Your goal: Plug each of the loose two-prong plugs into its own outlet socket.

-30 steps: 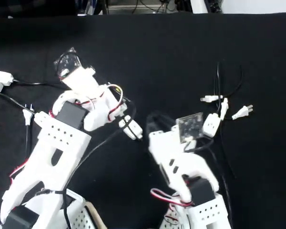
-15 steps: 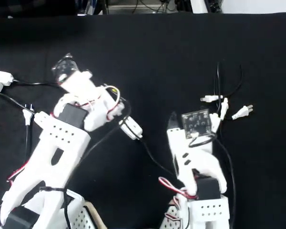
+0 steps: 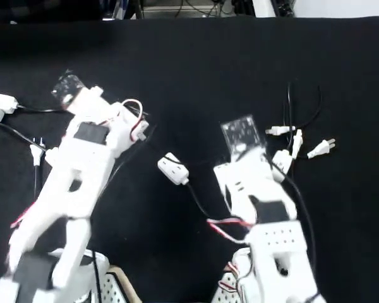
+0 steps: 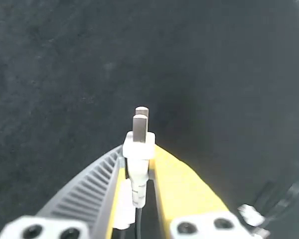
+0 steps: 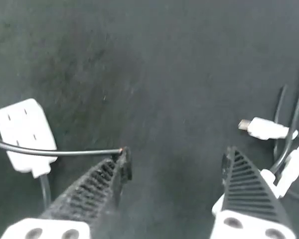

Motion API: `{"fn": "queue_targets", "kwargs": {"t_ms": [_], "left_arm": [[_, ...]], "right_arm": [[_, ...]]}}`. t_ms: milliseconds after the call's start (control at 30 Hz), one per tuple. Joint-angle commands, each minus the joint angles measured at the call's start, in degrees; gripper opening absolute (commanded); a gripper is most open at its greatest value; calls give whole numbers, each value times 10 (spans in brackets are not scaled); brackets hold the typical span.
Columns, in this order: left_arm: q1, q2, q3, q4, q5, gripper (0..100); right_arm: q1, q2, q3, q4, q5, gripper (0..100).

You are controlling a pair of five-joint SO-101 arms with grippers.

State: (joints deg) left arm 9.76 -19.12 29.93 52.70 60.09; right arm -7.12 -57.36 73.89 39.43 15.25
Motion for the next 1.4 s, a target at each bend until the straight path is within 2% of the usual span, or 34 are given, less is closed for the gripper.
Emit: {"fn": "queue_targets", "kwargs": {"t_ms": [0,267,467,633,800,1000,1167,1367], "left_arm": [[13,147,-140,89,-2,29],[58,385,-458,343,-30,29],[58,478,-688,474,-30,28],[63,520,-825,482,-34,28],[80,566,-805,482,-62,28],[78,593,-799,482,-71,29],[57,563,-799,482,-80,29],[56,554,-799,482,-81,29]], "right_arm": [[4,114,-84,1,4,296],[67,333,-203,-5,4,296],[87,380,-222,-33,4,296],[87,367,-225,-18,40,296],[72,276,-211,22,49,296],[-30,167,-145,48,76,296],[-33,106,-143,104,88,292],[-47,84,-124,159,110,214]]}}
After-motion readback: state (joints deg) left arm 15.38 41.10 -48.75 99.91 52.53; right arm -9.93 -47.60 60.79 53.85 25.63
